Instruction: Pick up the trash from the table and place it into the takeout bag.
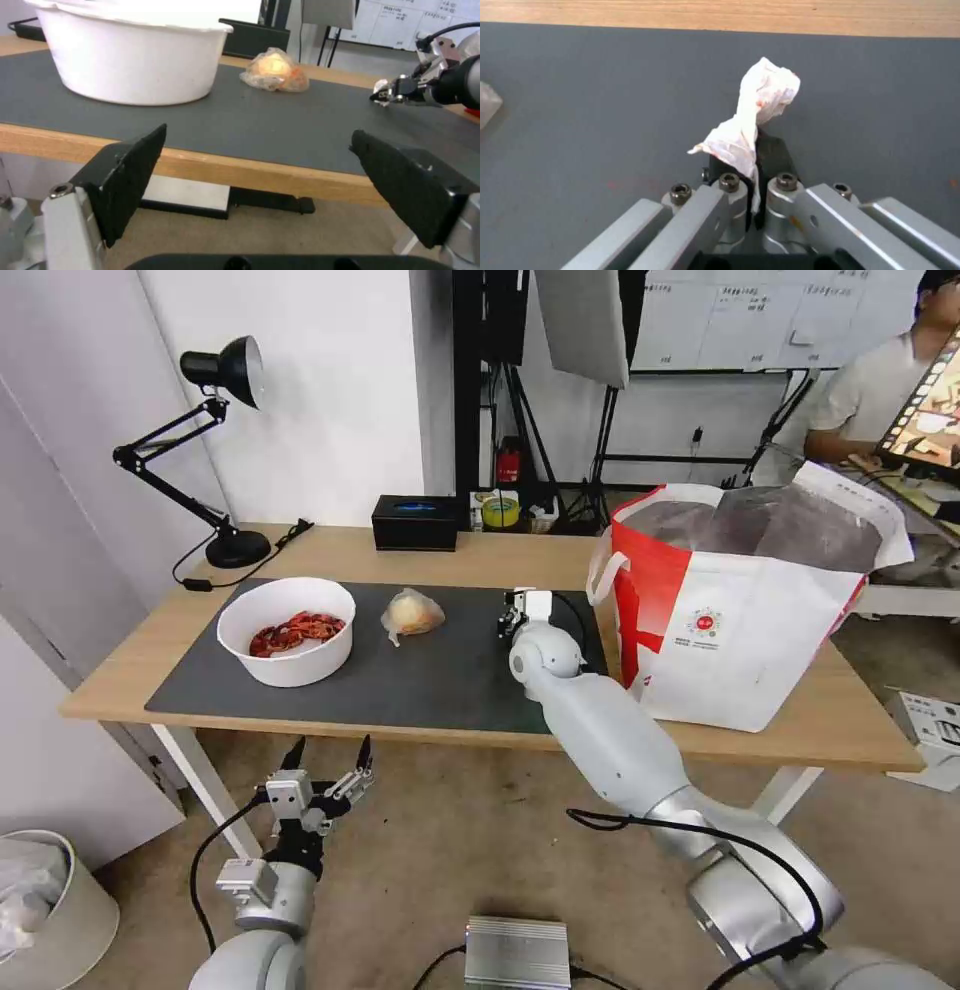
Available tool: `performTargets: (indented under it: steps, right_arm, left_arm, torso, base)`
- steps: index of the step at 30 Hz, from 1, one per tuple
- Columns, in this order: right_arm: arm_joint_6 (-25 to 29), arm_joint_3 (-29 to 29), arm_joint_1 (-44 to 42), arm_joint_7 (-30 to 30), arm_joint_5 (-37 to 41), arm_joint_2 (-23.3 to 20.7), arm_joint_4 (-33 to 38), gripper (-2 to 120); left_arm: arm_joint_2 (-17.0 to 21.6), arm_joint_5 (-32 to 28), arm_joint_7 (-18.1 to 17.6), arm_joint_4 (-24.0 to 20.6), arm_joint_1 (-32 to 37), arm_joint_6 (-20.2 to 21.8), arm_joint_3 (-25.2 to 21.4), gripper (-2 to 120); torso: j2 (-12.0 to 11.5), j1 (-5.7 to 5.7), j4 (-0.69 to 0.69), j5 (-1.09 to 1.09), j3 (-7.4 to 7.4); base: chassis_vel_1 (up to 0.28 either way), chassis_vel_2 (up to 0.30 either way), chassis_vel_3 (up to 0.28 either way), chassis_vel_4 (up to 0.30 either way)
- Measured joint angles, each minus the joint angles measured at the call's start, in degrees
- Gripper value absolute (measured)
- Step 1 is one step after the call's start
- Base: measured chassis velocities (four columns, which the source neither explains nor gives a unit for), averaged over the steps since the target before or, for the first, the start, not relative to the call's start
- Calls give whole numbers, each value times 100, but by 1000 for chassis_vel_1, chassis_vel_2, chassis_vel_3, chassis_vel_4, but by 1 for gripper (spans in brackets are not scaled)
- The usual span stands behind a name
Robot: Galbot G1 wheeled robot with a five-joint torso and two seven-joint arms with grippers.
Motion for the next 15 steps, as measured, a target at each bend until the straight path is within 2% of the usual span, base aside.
performTargets:
  steps: [9, 15]
  right_arm:
    - [342, -122, -322, -91, -87, -373, 720, 0]
    - [644, -238, -735, -327, -95, -901, 1845, 0]
  left_arm:
    - [63, -9, 0, -48, 22, -1, -2, 100]
    - [102, -36, -5, -37, 20, -1, -27, 100]
  torso:
    - [-2, 2, -3, 0, 2]
    - [-2, 1, -3, -1, 0]
  base:
    - [0, 0, 0, 0]
    - [0, 0, 0, 0]
